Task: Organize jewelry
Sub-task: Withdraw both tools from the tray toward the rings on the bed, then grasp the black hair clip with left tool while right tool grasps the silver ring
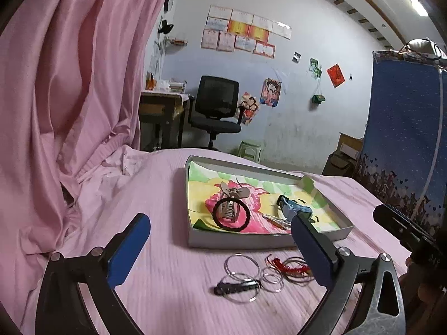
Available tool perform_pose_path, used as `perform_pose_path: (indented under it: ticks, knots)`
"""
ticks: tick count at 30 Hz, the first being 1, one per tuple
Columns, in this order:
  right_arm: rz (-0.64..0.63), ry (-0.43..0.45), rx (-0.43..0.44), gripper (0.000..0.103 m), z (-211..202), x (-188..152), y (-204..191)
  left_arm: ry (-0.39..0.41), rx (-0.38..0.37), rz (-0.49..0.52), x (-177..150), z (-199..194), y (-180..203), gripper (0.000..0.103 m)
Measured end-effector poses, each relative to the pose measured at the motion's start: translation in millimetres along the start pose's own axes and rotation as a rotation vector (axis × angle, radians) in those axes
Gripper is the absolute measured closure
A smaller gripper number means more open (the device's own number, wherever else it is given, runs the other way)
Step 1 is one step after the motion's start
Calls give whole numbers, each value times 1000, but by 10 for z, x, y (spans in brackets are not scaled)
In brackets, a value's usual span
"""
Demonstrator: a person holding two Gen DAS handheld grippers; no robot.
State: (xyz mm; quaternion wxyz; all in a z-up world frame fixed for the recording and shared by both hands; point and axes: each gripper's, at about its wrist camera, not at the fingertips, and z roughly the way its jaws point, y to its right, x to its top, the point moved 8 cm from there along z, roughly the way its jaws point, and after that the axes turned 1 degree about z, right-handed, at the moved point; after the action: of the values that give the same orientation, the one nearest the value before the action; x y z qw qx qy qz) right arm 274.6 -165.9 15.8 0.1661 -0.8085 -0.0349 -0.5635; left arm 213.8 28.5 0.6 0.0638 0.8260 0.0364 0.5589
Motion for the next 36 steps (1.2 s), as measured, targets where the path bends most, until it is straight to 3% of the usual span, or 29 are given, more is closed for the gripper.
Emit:
perform_pose_path:
  ticks: [10,16,26,34,36]
  knots:
    - [-6,18,-12,1,-357,-163,39,21,-6,30,-174,-276,98,1]
    - [-31,-16,-19,1,-498,-353,40,-17,-17,56,-327,-330,123,1]
    - [-70,-155,-35,1,-518,-669,42,-184,-39,92,-577,-135,76,1]
    - [-28,-308,-35,2,-350,-960,113,-287,-62,102,-697,53,43,1]
    - [-9,-349,-26,8,-302,-1051,137,-298,-73,96,-708,82,25,2]
